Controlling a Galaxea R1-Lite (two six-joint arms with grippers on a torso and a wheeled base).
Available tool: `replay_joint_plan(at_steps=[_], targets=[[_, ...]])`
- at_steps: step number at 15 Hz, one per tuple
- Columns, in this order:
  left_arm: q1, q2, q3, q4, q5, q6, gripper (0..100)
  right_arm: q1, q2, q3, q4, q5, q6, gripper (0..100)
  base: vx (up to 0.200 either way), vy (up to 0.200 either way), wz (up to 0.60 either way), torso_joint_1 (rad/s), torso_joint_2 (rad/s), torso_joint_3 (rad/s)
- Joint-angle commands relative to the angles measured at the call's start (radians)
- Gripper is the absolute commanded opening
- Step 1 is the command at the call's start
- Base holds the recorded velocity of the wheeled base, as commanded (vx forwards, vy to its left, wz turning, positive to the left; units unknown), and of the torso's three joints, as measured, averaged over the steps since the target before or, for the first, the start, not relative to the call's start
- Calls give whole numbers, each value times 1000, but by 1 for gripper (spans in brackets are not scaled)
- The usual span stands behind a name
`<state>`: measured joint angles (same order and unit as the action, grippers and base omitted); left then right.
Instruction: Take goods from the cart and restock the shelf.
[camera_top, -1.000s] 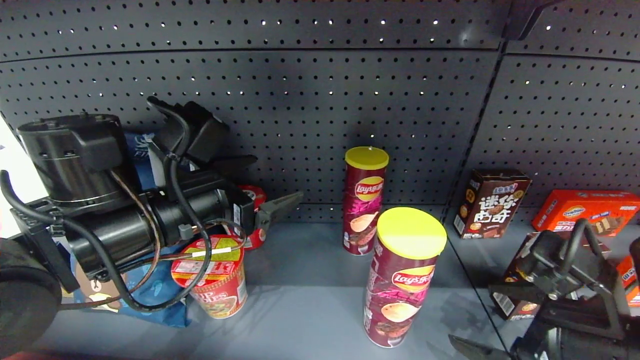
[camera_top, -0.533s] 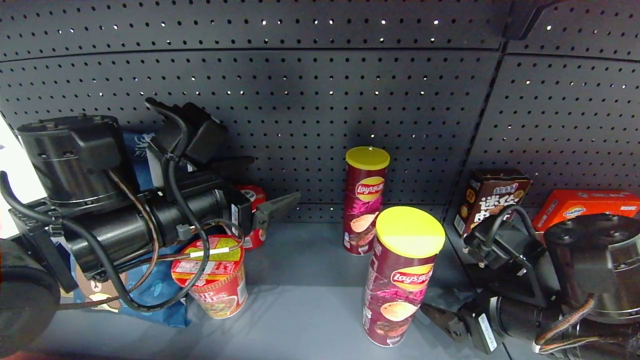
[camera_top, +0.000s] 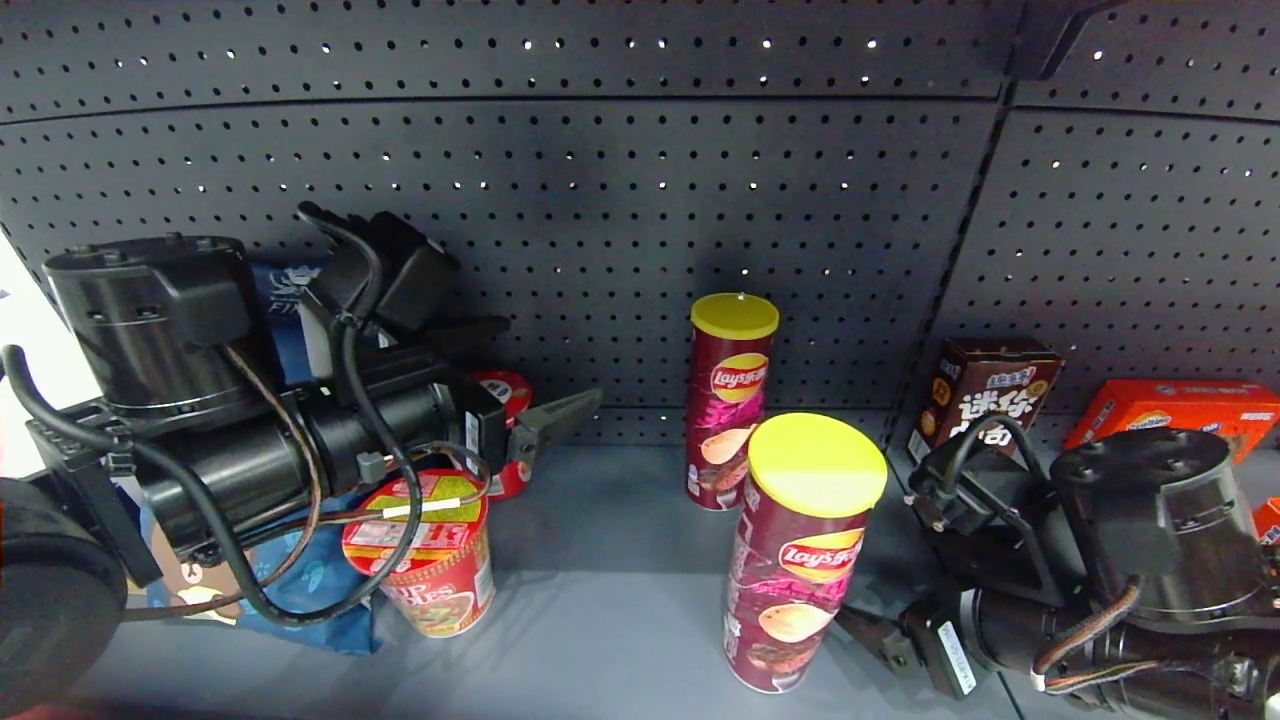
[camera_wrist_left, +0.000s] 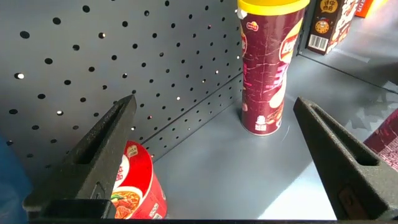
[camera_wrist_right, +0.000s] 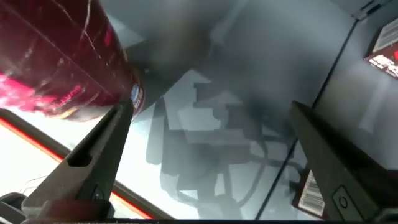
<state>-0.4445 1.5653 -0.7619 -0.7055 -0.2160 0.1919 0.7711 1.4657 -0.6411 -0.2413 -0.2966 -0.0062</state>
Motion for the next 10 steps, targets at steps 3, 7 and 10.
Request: replay_joint_plan(at_steps=[3,7,10], targets=[[1,5,-2,0,0,0,100,7,39,-29,-1,2,-1,100,0,0,0,0,0,0],[1,5,0,0,0,0,100,13,57,-48,-1,2,-1,100,0,0,0,0,0,0],[1,13,-4,-2,0,0,100,25,67,-52,-1,2,-1,100,0,0,0,0,0,0]])
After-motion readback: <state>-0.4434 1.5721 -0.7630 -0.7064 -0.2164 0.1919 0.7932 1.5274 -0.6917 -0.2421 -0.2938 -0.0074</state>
